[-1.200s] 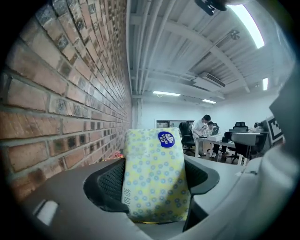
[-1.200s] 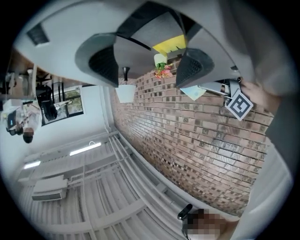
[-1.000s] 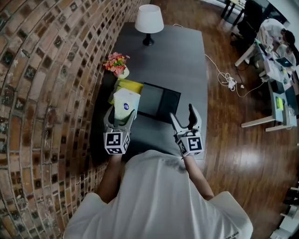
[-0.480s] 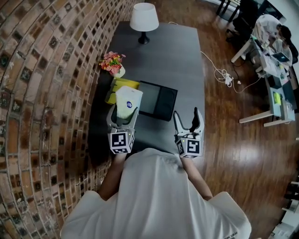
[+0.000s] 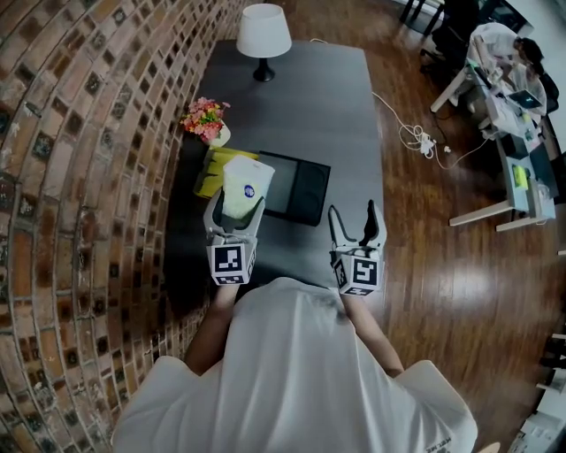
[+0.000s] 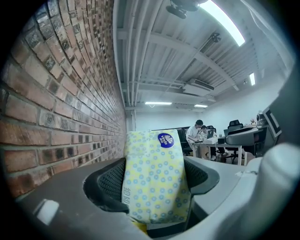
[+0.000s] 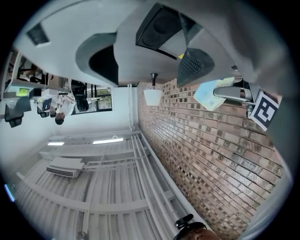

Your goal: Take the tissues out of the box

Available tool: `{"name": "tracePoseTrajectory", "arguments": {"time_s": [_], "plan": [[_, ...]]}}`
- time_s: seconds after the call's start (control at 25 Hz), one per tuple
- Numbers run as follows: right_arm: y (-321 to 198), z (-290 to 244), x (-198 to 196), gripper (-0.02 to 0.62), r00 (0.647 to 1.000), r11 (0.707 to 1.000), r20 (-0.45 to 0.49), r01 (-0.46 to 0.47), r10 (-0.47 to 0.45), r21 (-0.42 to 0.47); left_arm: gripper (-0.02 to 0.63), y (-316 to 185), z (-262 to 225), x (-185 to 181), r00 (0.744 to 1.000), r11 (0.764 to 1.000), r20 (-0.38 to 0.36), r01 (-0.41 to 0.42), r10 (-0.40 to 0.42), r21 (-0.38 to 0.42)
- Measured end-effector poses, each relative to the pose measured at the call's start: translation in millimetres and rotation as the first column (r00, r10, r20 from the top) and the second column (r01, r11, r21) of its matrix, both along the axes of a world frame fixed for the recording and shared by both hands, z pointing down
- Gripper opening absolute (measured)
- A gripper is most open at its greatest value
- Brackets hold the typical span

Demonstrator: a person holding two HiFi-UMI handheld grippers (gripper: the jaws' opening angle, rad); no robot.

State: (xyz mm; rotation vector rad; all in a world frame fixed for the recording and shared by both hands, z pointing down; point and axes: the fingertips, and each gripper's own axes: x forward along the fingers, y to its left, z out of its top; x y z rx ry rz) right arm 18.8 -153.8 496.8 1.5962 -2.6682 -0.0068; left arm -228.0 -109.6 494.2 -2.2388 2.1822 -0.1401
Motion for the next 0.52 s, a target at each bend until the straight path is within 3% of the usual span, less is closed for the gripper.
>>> {"name": "tracePoseTrajectory", "arguments": {"time_s": [0.52], "plan": [[0.2, 0.5, 0.4, 0.391, 1.0, 1.0, -0.005, 0.006, -0.006, -0.011, 0.37, -4.9, -9.2, 4.5, 1.0, 1.0, 0.002, -0.014, 0.014, 0.02]]}}
